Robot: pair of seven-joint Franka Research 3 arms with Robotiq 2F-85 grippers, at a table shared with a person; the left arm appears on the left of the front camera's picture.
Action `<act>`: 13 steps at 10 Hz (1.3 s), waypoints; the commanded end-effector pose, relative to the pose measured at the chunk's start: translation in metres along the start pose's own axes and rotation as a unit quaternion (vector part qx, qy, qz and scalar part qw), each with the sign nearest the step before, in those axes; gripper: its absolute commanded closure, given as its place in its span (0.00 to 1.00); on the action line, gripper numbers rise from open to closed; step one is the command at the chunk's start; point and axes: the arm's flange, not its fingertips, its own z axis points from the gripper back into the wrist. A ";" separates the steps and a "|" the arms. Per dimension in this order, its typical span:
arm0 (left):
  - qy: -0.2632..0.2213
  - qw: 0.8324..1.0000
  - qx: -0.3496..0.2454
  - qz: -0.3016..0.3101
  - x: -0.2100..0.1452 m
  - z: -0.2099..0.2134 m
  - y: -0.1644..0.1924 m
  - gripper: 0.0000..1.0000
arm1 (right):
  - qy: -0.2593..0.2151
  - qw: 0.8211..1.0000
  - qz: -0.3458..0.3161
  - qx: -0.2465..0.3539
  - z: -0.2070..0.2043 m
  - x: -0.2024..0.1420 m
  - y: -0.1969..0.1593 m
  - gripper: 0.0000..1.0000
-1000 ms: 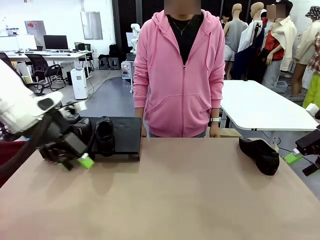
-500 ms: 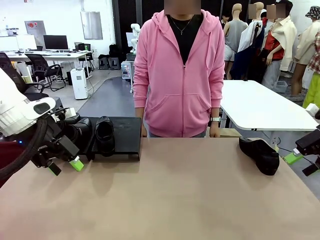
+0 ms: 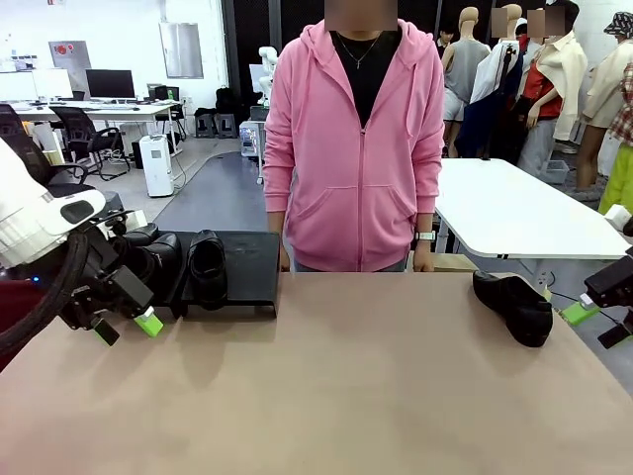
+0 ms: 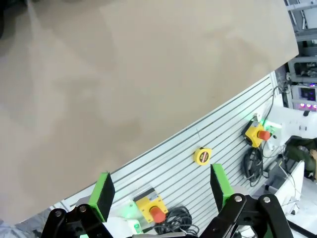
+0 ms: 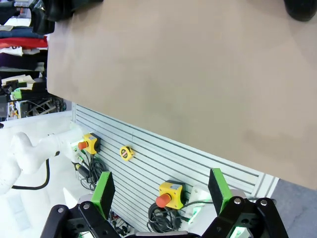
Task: Organize the shoes by placing them on the stand.
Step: Place the Shoe from the middle of the table onto the Shoes Stand, then pick up one Shoe and place it in the middle of the table.
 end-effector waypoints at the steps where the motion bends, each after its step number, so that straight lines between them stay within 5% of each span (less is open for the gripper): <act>1: -0.082 0.977 -0.099 0.169 0.032 0.006 -0.017 0.00 | 0.000 1.000 -0.005 0.003 0.004 0.002 0.003 0.00; 2: -0.084 0.943 -0.234 0.223 0.051 0.007 -0.020 0.00 | 0.000 1.000 -0.005 0.003 0.004 0.002 0.003 0.00; 3: -0.100 0.917 -0.258 0.286 0.061 0.001 -0.013 0.00 | 0.000 1.000 -0.005 0.003 0.004 0.002 0.003 0.00; 5: -0.073 0.901 -0.332 0.270 0.064 -0.007 -0.001 0.00 | 0.000 1.000 -0.005 0.003 0.004 0.002 0.003 0.00; 6: -0.042 0.947 -0.217 0.232 0.058 0.007 -0.012 0.00 | 0.000 1.000 -0.005 0.003 0.004 0.002 0.003 0.00; 13: -0.042 0.947 -0.217 0.232 0.058 0.007 -0.012 0.00 | 0.000 1.000 -0.005 0.003 0.004 0.002 0.003 0.00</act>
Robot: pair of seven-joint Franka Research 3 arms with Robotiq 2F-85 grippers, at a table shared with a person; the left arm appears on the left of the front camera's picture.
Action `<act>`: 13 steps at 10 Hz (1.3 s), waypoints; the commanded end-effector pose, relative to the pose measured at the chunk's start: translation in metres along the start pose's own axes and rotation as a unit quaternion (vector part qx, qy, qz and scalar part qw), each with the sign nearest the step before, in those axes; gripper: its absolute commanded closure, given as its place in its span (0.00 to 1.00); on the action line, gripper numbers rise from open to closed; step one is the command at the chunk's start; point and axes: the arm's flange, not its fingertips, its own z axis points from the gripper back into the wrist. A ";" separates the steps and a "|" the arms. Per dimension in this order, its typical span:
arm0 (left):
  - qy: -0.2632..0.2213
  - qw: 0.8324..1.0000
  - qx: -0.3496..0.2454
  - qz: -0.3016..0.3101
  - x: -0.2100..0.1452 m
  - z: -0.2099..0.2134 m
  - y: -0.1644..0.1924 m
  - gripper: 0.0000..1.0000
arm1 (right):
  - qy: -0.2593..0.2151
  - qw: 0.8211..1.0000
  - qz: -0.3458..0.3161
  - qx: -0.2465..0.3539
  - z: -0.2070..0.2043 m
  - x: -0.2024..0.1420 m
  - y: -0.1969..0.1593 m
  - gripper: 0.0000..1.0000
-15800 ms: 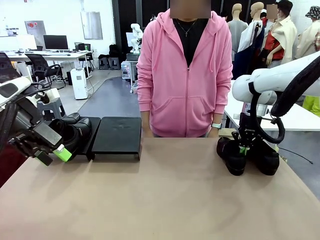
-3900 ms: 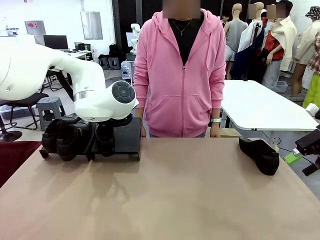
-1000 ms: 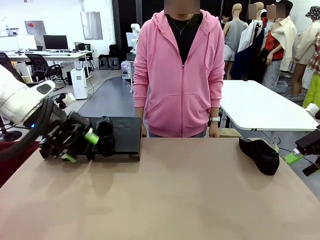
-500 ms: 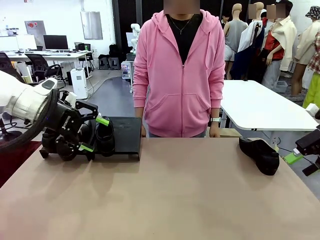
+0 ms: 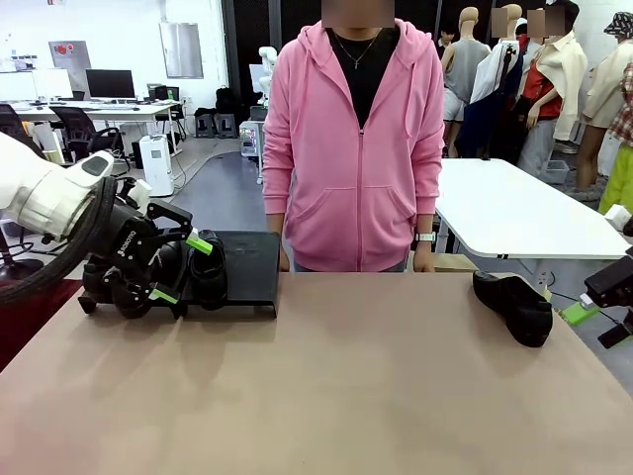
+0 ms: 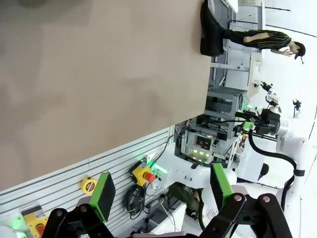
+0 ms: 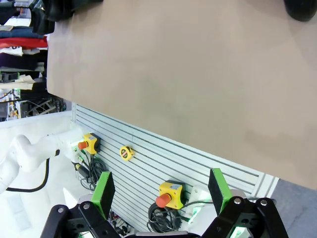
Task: Organize the shoes by placing them on the stand.
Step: Pick up one Shoe and place it in the middle of the table.
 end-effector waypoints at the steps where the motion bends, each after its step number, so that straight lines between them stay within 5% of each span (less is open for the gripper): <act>1: 0.003 1.000 0.000 -0.002 -0.001 0.002 0.000 0.00 | 0.000 1.000 -0.005 0.003 0.004 0.002 0.003 0.00; 2: 0.003 1.000 0.000 -0.002 -0.001 0.002 0.000 0.00 | 0.000 1.000 0.000 0.000 0.000 0.000 0.000 0.00; 4: 0.003 1.000 0.000 -0.002 -0.001 0.002 0.000 0.00 | 0.042 0.973 -0.050 -0.222 -0.043 0.120 0.011 0.00; 5: 0.003 1.000 0.000 -0.002 -0.001 0.002 0.000 0.00 | 0.016 0.954 -0.041 -0.296 -0.062 0.179 0.003 0.00; 7: 0.003 1.000 0.000 -0.002 -0.001 0.002 0.000 0.00 | -0.056 0.933 0.012 -0.354 -0.086 0.234 -0.009 0.00; 8: 0.003 1.000 0.000 -0.002 -0.001 0.002 0.000 0.00 | -0.019 0.971 0.019 -0.239 -0.080 0.158 0.023 0.00; 11: 0.003 1.000 0.000 -0.002 -0.001 0.002 0.000 0.00 | -0.019 0.971 0.019 -0.239 -0.080 0.158 0.023 0.00; 13: 0.003 1.000 0.000 -0.002 -0.001 0.002 0.000 0.00 | -0.044 0.966 0.009 -0.254 -0.086 0.217 -0.003 0.00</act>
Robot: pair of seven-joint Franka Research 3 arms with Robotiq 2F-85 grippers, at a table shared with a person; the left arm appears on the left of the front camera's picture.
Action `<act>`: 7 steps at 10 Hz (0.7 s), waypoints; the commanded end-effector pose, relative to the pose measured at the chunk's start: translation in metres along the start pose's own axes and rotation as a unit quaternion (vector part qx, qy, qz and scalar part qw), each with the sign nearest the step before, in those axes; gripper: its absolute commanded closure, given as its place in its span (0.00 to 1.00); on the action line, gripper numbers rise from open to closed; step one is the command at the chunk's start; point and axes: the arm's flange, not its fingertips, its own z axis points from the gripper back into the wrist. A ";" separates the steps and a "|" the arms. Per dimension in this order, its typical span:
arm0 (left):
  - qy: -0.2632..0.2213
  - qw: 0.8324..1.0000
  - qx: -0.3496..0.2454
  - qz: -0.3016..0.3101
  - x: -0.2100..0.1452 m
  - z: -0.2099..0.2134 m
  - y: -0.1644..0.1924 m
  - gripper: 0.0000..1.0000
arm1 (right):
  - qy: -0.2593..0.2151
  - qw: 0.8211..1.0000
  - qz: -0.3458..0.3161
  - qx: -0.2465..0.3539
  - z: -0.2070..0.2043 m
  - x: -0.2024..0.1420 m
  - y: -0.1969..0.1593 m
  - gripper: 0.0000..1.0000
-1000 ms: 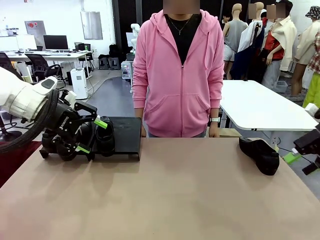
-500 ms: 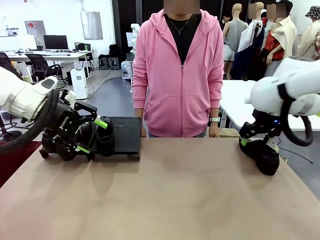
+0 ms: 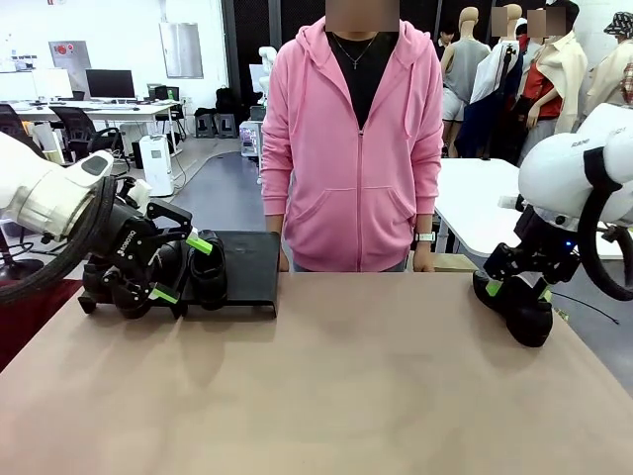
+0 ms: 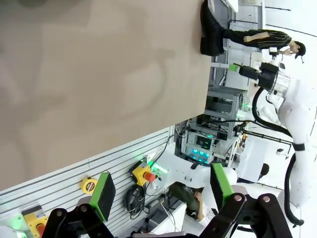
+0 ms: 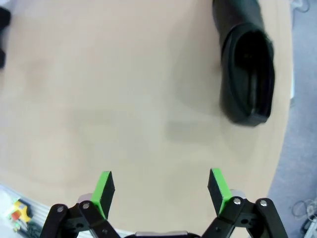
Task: Organize the shoes by placing them on the stand.
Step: Pick up one Shoe and place it in the middle of the table.
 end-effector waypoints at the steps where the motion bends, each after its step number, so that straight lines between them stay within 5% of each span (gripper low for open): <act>1: 0.003 1.000 -0.001 -0.001 0.000 0.002 0.000 0.00 | -0.047 0.998 -0.010 -0.027 -0.023 0.066 -0.033 0.00; 3: 0.003 1.000 -0.001 -0.001 0.000 0.002 0.000 0.00 | -0.036 0.996 -0.060 -0.052 -0.050 0.103 -0.065 0.00; 4: 0.003 1.000 -0.001 -0.001 0.000 0.002 0.000 0.00 | 0.002 0.998 -0.060 -0.026 -0.064 0.110 -0.071 0.00; 7: 0.003 1.000 -0.001 -0.001 0.000 0.002 0.000 0.00 | -0.005 0.996 -0.090 0.010 -0.087 0.121 -0.085 0.00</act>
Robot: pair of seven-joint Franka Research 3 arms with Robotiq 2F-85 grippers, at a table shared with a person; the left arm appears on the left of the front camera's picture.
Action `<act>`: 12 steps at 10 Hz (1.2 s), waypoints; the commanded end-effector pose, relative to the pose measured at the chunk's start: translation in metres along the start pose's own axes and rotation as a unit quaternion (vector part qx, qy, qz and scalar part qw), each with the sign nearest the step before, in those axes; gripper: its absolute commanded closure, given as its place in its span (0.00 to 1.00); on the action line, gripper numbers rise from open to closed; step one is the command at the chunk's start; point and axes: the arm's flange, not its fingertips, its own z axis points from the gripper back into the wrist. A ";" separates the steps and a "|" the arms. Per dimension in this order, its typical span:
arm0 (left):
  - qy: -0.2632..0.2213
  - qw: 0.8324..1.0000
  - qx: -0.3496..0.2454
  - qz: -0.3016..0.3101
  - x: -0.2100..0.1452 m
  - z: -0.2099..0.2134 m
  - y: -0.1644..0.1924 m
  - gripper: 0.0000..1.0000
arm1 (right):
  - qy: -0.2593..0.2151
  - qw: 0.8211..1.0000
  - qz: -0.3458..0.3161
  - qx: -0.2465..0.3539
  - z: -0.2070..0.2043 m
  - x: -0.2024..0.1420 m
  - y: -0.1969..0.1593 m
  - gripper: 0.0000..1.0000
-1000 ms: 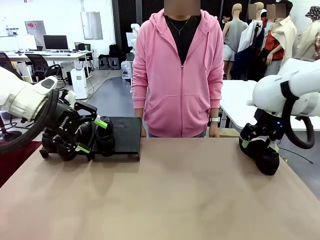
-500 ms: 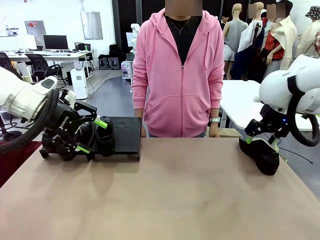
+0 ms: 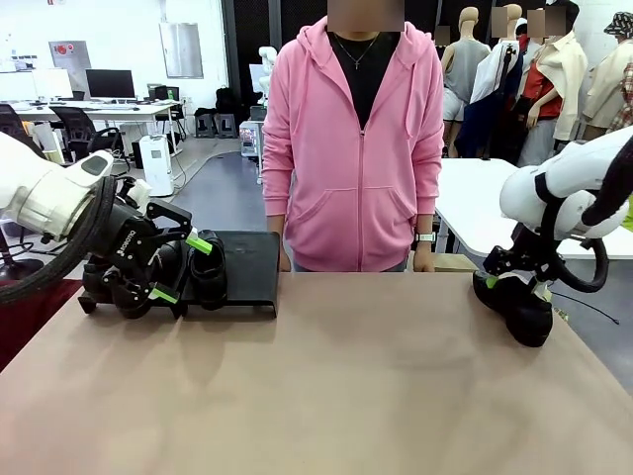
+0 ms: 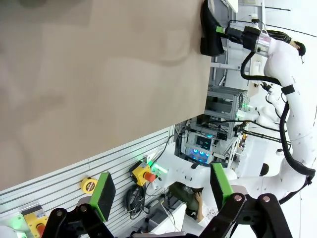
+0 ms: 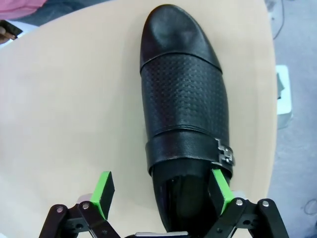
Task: Organize the shoes by placing them on the stand.
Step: Pick up one Shoe and place it in the middle of the table.
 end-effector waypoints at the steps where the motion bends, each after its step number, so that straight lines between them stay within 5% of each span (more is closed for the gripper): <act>1: 0.003 1.000 -0.001 -0.002 0.000 0.001 0.000 0.00 | -0.007 1.000 -0.006 0.011 0.010 0.002 0.007 0.00; 6: 0.003 1.000 -0.001 -0.002 0.000 0.001 0.000 0.00 | 0.047 0.999 -0.012 -0.023 -0.008 0.005 0.023 0.00; 7: 0.003 1.000 -0.001 -0.002 0.000 0.001 0.000 0.00 | 0.064 0.997 -0.019 -0.032 -0.012 0.005 0.022 0.60; 8: 0.003 1.000 -0.001 -0.002 0.000 0.001 0.000 0.00 | 0.068 0.997 -0.025 -0.031 -0.012 0.005 0.023 1.00; 12: 0.003 1.000 -0.001 -0.002 0.000 0.001 0.000 0.00 | 0.045 0.998 -0.023 -0.033 -0.009 0.002 0.026 1.00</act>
